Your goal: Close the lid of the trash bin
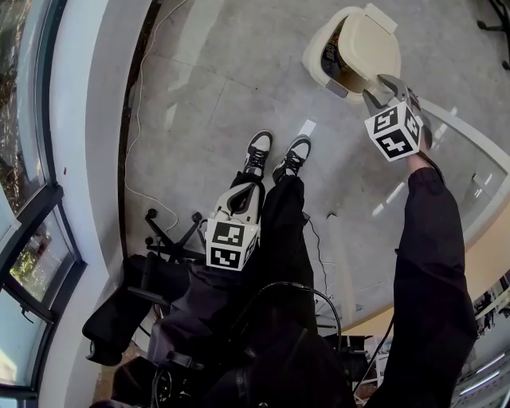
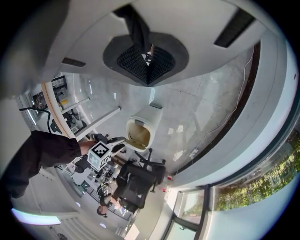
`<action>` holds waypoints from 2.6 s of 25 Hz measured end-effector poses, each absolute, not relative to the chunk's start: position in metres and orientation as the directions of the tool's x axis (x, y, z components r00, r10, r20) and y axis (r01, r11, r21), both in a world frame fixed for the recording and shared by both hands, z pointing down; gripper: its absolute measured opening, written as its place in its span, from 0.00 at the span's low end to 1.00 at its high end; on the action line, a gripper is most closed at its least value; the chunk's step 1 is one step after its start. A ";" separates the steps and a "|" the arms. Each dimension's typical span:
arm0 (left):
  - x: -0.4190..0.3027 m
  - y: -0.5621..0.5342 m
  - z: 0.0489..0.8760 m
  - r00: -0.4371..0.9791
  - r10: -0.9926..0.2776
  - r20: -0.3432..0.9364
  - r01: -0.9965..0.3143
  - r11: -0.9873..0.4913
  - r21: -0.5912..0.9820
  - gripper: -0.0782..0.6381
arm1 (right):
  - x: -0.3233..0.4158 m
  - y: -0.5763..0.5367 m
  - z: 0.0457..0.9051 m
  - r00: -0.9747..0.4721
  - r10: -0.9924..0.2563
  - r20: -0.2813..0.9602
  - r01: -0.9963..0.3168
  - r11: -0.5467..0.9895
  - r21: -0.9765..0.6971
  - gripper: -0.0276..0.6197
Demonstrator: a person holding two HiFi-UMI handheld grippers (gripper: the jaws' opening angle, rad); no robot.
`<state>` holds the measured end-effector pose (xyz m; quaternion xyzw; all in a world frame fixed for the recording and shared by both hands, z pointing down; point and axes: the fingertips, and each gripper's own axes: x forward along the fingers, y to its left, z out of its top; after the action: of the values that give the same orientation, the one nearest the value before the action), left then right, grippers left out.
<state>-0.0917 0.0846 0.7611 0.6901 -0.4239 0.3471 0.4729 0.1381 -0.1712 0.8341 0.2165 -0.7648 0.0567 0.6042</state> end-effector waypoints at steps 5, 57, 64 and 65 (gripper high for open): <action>-0.096 0.093 0.769 0.392 -0.252 0.885 -0.918 -0.176 0.356 0.11 | 0.133 -0.153 0.864 -0.189 -0.197 0.962 -0.376 0.920 0.115 0.33; -0.115 0.104 0.786 0.381 -0.245 0.892 -0.924 -0.134 0.358 0.11 | 0.121 -0.127 0.955 -0.128 -0.102 0.986 -0.412 0.910 0.041 0.33; -0.111 0.104 0.786 0.383 -0.243 0.891 -0.923 -0.140 0.358 0.11 | 0.121 -0.127 0.956 -0.134 -0.101 0.986 -0.417 0.908 0.036 0.33; -0.110 0.103 0.785 0.383 -0.244 0.891 -0.923 -0.141 0.358 0.11 | 0.121 -0.127 0.956 -0.137 -0.096 0.986 -0.420 0.907 0.030 0.33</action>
<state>-0.1105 0.1032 0.7854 0.6713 -0.4346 0.3462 0.4906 0.1215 -0.1273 0.9556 0.1736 -0.7430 0.1278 0.6336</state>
